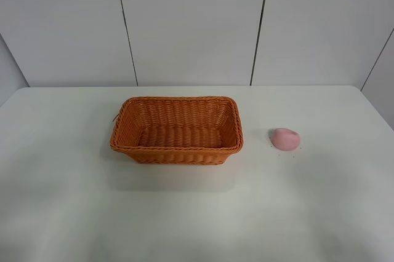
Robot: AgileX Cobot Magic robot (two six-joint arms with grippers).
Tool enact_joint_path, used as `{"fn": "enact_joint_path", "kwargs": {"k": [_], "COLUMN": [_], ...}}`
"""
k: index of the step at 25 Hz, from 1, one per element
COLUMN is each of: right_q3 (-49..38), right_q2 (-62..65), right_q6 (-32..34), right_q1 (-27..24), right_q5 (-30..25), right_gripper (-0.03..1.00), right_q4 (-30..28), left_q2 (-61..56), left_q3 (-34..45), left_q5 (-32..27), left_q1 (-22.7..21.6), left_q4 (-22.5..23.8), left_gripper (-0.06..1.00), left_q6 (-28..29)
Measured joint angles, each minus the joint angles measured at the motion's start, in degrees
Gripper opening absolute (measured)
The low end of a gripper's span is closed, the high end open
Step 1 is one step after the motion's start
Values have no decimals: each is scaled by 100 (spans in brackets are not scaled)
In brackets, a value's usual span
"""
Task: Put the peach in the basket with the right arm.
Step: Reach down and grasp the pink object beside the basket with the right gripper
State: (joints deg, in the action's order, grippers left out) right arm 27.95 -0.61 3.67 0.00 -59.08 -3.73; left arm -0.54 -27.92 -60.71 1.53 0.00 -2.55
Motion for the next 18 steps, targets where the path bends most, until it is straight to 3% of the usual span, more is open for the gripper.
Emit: {"fn": "enact_joint_path", "kwargs": {"k": [9,18], "right_q3": [85,1526], "right_q2": [-176,-3162], "right_q6": [-143,-484], "right_q1": [0,211], "right_q5": [35,487], "right_gripper": [64,64], "right_q4": [0,85], "left_q2": [0,0], "left_q3": [0,0], "left_q5": [0,0], "left_q1": [0,0], "left_q4": [0,0], "left_gripper": [98,98], "left_q6": [0,0]}}
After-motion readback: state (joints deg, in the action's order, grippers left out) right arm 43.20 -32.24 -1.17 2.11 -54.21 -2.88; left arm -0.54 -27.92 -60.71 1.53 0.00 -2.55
